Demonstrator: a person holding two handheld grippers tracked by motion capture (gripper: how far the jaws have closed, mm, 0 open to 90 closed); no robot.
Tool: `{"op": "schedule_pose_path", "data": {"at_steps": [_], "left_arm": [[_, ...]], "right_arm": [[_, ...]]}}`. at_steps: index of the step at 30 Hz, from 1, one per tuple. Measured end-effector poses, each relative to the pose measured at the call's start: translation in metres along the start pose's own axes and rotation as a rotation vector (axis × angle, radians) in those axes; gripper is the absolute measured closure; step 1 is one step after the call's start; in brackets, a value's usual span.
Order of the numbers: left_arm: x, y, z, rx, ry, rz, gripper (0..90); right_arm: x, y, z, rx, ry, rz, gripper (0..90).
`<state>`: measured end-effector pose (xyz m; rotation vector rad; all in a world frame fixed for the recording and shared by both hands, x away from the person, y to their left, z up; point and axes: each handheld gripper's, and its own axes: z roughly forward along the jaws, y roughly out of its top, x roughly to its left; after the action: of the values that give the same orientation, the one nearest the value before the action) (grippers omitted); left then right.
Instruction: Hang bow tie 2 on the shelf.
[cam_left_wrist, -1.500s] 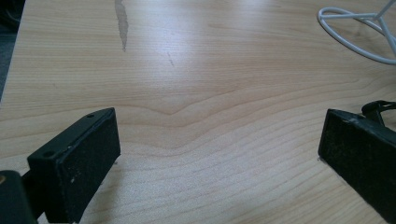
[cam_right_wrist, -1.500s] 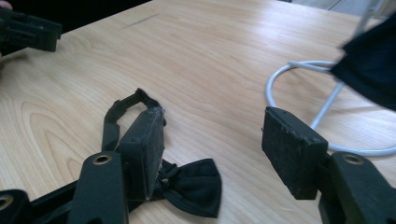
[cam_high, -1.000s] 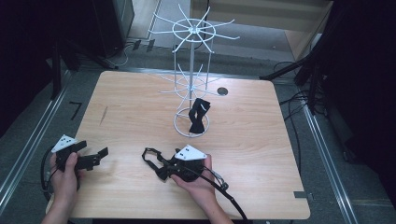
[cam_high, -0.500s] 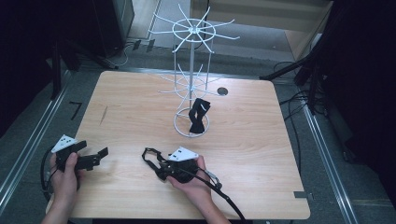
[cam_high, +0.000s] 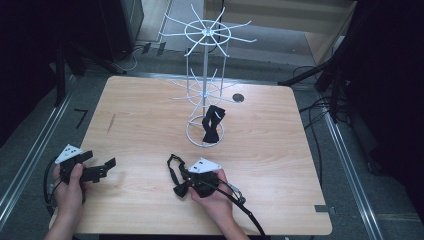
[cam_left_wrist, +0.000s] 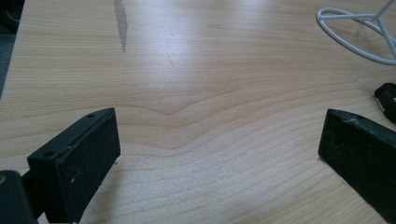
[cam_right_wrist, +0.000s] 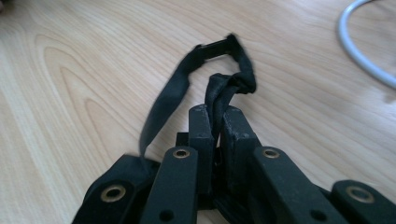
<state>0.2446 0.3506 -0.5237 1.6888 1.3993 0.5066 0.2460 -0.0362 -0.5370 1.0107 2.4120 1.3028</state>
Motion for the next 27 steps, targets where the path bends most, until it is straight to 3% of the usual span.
{"op": "schedule_pose_path", "data": {"at_steps": [8, 14, 27], "left_arm": [[0.0, 0.0, 0.0, -0.001, -0.001, -0.001, 0.0], [0.0, 0.0, 0.0, 0.0, -0.001, -0.001, 0.0], [0.0, 0.0, 0.0, 0.0, -0.002, 0.001, 0.0]], "right_arm": [[-0.001, 0.003, -0.011, -0.055, -0.032, -0.02, 85.2], [0.002, 0.012, -0.026, -0.119, -0.081, -0.085, 85.3], [0.004, 0.029, -0.046, -0.2, -0.109, -0.121, 85.3]]}}
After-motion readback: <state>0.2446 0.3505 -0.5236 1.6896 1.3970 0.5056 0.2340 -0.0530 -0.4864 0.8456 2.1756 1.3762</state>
